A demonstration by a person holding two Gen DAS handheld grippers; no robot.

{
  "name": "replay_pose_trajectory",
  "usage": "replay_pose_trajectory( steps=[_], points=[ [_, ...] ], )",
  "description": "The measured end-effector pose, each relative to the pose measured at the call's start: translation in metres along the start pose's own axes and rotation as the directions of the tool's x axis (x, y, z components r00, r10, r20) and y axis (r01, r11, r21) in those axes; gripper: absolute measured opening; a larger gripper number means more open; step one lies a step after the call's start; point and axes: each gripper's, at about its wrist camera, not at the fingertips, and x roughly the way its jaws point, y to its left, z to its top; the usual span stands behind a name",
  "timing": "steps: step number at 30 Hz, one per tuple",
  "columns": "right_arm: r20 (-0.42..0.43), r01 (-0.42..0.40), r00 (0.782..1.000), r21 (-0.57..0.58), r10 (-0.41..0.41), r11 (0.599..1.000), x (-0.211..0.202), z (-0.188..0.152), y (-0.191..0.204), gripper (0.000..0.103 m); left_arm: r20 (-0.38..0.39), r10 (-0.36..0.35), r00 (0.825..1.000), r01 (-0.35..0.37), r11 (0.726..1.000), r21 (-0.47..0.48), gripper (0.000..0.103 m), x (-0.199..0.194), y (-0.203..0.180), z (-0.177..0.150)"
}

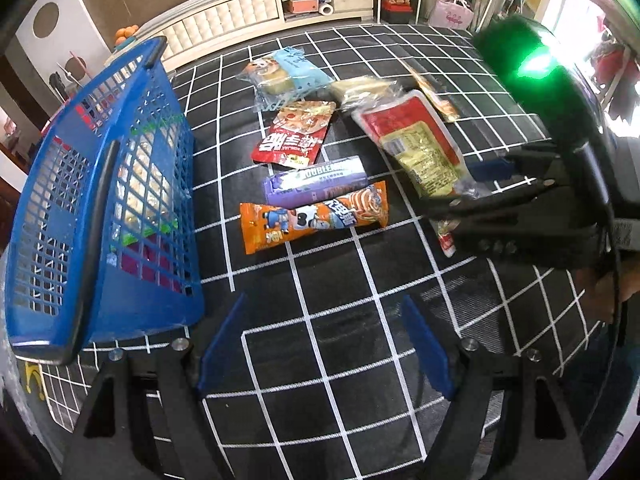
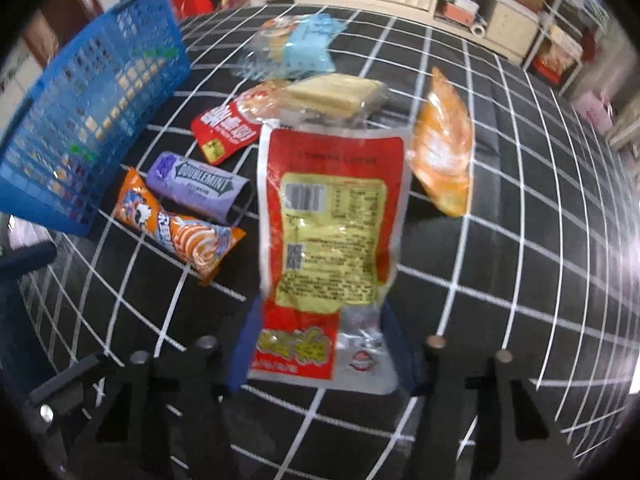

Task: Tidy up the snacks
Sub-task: 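Grasp the red-and-yellow snack bag with the right gripper and lift it, then lift the red-and-yellow bag with the right gripper while the left gripper approaches the cracker pack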

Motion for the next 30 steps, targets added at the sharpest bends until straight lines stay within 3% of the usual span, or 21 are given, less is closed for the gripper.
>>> replay_pose_trajectory(
  steps=[6, 12, 17, 23, 24, 25, 30],
  points=[
    [0.020, -0.017, 1.000, 0.022, 0.016, 1.000, -0.007, -0.010, -0.008, 0.053, 0.015, -0.019, 1.000, 0.020, 0.999, -0.031, 0.077, -0.011, 0.002, 0.000],
    [0.023, 0.025, 0.999, -0.033, -0.025, 0.999, -0.009, -0.006, 0.001, 0.054, 0.042, -0.014, 0.999, 0.015, 1.000, -0.021, 0.077, -0.024, 0.000, -0.001],
    [0.015, 0.034, 0.999, -0.002, -0.034, 0.999, -0.012, -0.007, -0.001, 0.052, 0.041, -0.015, 0.999, 0.017, 0.999, -0.031, 0.077, -0.025, 0.000, -0.003],
    [0.063, -0.025, 0.998, 0.103, 0.018, 0.994, -0.024, -0.008, -0.017, 0.037, 0.052, -0.028, 0.998, 0.029, 0.999, -0.032, 0.077, -0.024, 0.000, 0.000],
    [0.067, -0.019, 0.998, 0.103, 0.013, 0.995, -0.027, -0.009, -0.018, 0.012, 0.052, -0.028, 0.998, 0.029, 0.999, -0.027, 0.077, -0.023, 0.000, 0.002],
    [0.071, -0.030, 0.997, 0.111, 0.022, 0.993, -0.031, -0.010, -0.021, 0.005, 0.053, -0.025, 0.998, 0.026, 0.999, -0.020, 0.077, -0.023, -0.001, 0.004],
    [0.042, -0.044, 0.998, 0.097, 0.040, 0.994, -0.027, -0.017, -0.027, 0.005, 0.048, -0.020, 0.999, 0.021, 0.999, -0.025, 0.077, -0.017, 0.000, 0.014]
  ],
)
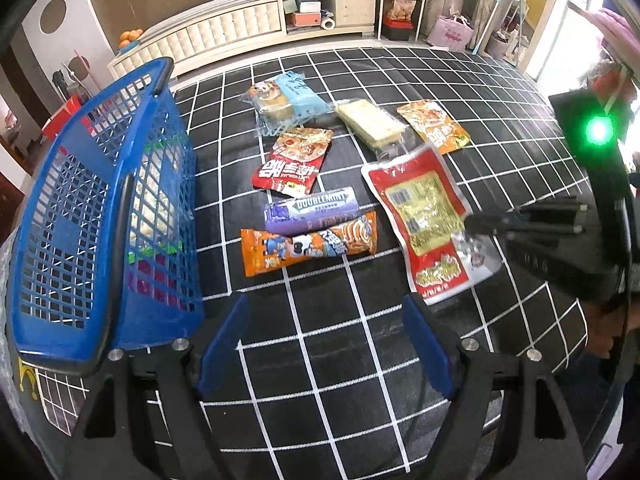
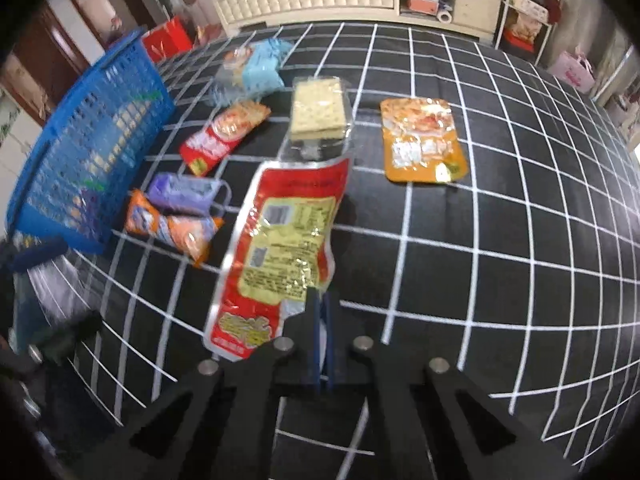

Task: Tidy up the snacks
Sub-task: 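Lift the red-and-yellow bag with the right gripper while the left gripper approaches the cracker pack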

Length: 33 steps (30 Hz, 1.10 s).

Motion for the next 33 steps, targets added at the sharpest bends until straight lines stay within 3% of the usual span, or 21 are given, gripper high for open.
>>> replay_pose_trajectory(
  steps=[3, 7, 16, 24, 33],
  points=[
    [0.013, -0.068, 0.998, 0.053, 0.067, 0.996, 0.001, -0.004, -0.009, 0.004, -0.002, 0.002, 1.000, -0.002, 1.000, -0.002, 0.077, 0.003, 0.000, 0.003],
    [0.085, -0.105, 0.992, 0.075, 0.098, 0.992, -0.017, -0.002, -0.017, 0.002, -0.010, 0.007, 1.000, -0.006, 1.000, 0.005, 0.077, 0.009, -0.002, 0.006],
    [0.133, -0.071, 0.989, 0.099, 0.058, 0.993, -0.042, 0.000, -0.039, 0.002, -0.017, -0.010, 1.000, 0.010, 1.000, -0.001, 0.077, 0.025, -0.003, 0.023],
    [0.128, -0.054, 0.991, 0.172, 0.032, 0.984, -0.042, -0.003, -0.078, 0.002, -0.024, -0.080, 0.997, 0.078, 0.994, -0.078, 0.077, 0.049, -0.018, 0.077],
    [0.119, -0.043, 0.993, 0.212, 0.017, 0.976, -0.039, 0.005, -0.119, 0.002, -0.045, -0.051, 0.998, 0.047, 0.995, -0.085, 0.077, 0.092, -0.044, 0.130]
  ],
)
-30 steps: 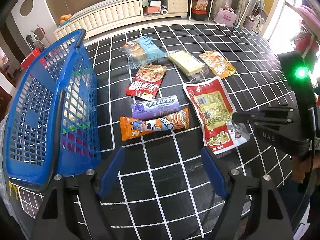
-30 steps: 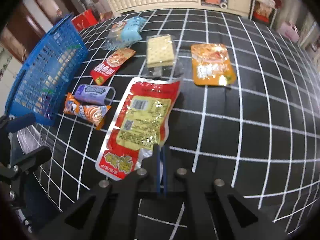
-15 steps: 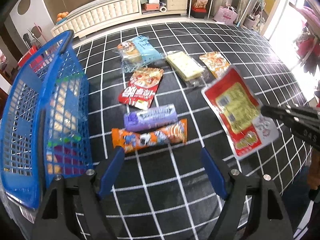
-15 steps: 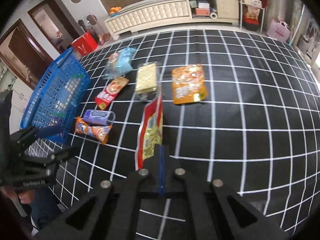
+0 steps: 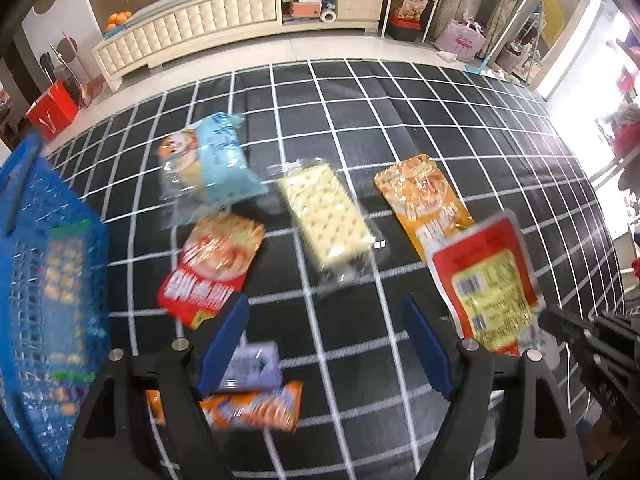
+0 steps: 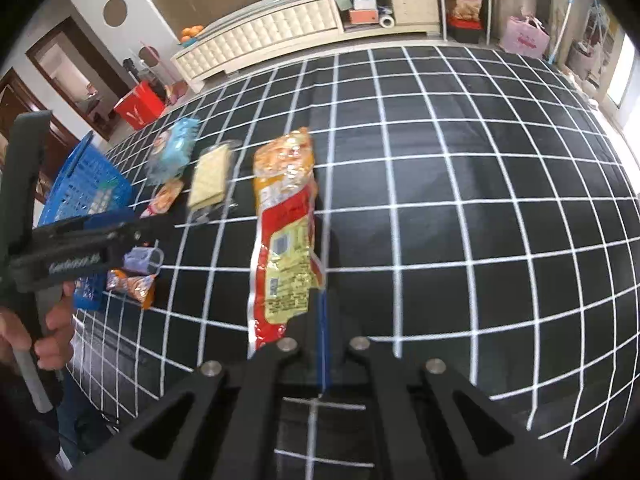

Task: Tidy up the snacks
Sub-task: 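Lift the red-and-yellow bag with the right gripper while the left gripper approaches the cracker pack, then grasp the clear cracker pack with the left gripper while the right gripper holds the red bag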

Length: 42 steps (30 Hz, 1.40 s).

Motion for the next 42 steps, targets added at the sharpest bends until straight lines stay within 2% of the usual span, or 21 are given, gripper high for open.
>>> replay_pose_trajectory(
  steps=[6, 9, 16, 21, 25, 29, 33, 42],
  points=[
    [0.010, -0.010, 1.000, -0.001, 0.010, 1.000, -0.004, 0.004, -0.008, 0.002, -0.041, 0.017, 0.999, -0.019, 0.999, -0.051, 0.077, 0.038, 0.006, 0.029],
    [0.019, -0.008, 1.000, -0.013, 0.009, 1.000, -0.006, 0.007, -0.008, 0.002, -0.051, 0.000, 0.999, -0.003, 0.998, -0.063, 0.077, 0.050, 0.007, 0.037],
    [0.014, -0.010, 1.000, -0.031, 0.011, 0.999, -0.008, 0.010, -0.006, 0.002, -0.057, 0.053, 0.997, -0.054, 0.998, -0.014, 0.077, 0.060, -0.002, 0.046],
    [0.006, -0.016, 1.000, -0.030, 0.016, 0.999, -0.007, 0.009, -0.006, 0.002, -0.051, -0.031, 0.998, 0.028, 0.998, -0.062, 0.077, 0.056, 0.001, 0.049],
    [0.003, -0.027, 1.000, -0.032, 0.027, 0.999, -0.006, 0.009, -0.006, 0.002, -0.053, -0.060, 0.997, 0.052, 0.987, -0.150, 0.077, 0.061, 0.012, 0.058],
    [0.000, -0.036, 0.999, -0.030, 0.036, 0.999, -0.004, 0.010, -0.007, 0.002, -0.053, -0.029, 0.998, 0.018, 0.979, -0.203, 0.077, 0.064, 0.021, 0.067],
    [-0.004, -0.047, 0.999, -0.038, 0.047, 0.998, -0.001, 0.012, -0.006, 0.002, -0.068, 0.042, 0.997, -0.052, 0.986, -0.159, 0.077, 0.070, 0.010, 0.075],
    [-0.011, -0.056, 0.998, -0.034, 0.056, 0.998, 0.001, 0.010, -0.007, 0.002, -0.056, 0.049, 0.997, -0.061, 0.972, -0.229, 0.076, 0.081, 0.010, 0.097]
  ],
)
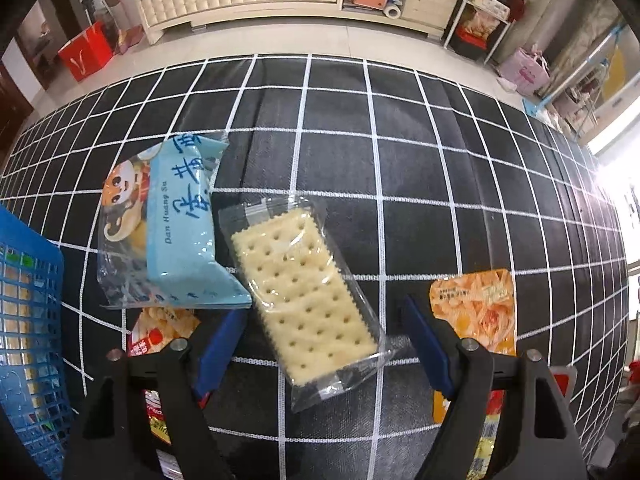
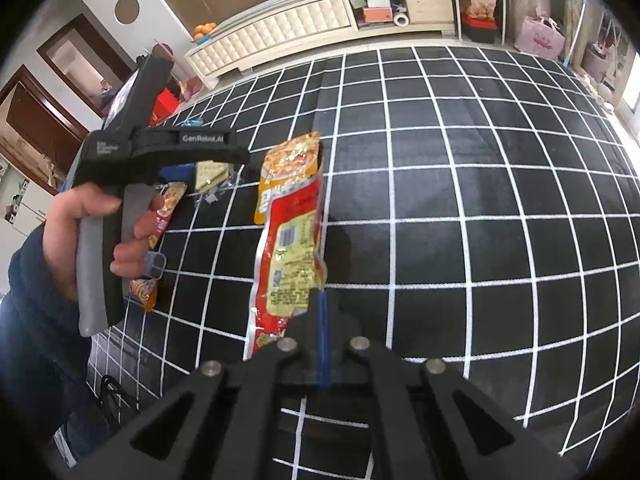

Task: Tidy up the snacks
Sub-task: 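Grasp the clear cracker pack with the left gripper while the right gripper holds the red bag, then carry the cracker pack and red-and-yellow bag over the blue basket with both grippers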

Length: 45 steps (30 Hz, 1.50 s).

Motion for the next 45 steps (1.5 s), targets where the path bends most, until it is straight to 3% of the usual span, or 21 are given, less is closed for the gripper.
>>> replay_pose_trajectory(
  steps=[1, 3, 6, 16, 26, 33, 45],
  points=[
    [0.001, 0.001, 1.000, 0.002, -0.001, 1.000, 0.000, 0.000, -0.001, 0.002, -0.002, 0.023, 1.000, -0.023, 1.000, 0.011, 0.073, 0.000, -0.002, 0.000],
    [0.004, -0.005, 1.000, 0.010, 0.005, 1.000, -0.001, 0.001, -0.002, 0.002, 0.003, 0.053, 0.999, -0.053, 0.997, 0.047, 0.053, -0.001, -0.003, -0.003],
    [0.011, -0.007, 1.000, 0.008, 0.007, 1.000, -0.005, 0.001, 0.002, 0.002, -0.017, 0.029, 0.999, -0.028, 0.996, 0.091, 0.046, -0.006, -0.004, -0.011],
    [0.036, 0.017, 0.999, -0.030, -0.016, 0.999, -0.024, 0.005, 0.037, 0.002, -0.039, -0.134, 0.990, 0.140, 0.965, 0.222, 0.045, -0.053, 0.003, -0.086],
    [0.091, 0.068, 0.994, -0.114, -0.058, 0.991, -0.057, 0.011, 0.097, 0.002, 0.015, -0.216, 0.976, 0.205, 0.945, 0.253, 0.045, -0.107, 0.030, -0.122],
    [0.143, 0.095, 0.987, -0.171, -0.070, 0.981, -0.082, 0.016, 0.144, 0.002, 0.103, -0.250, 0.963, 0.218, 0.943, 0.251, 0.045, -0.165, 0.074, -0.129],
    [0.197, 0.058, 0.980, -0.303, 0.003, 0.951, -0.090, 0.036, 0.252, 0.002, 0.253, -0.219, 0.942, 0.152, 0.954, 0.258, 0.045, -0.243, 0.165, -0.131]
  ],
)
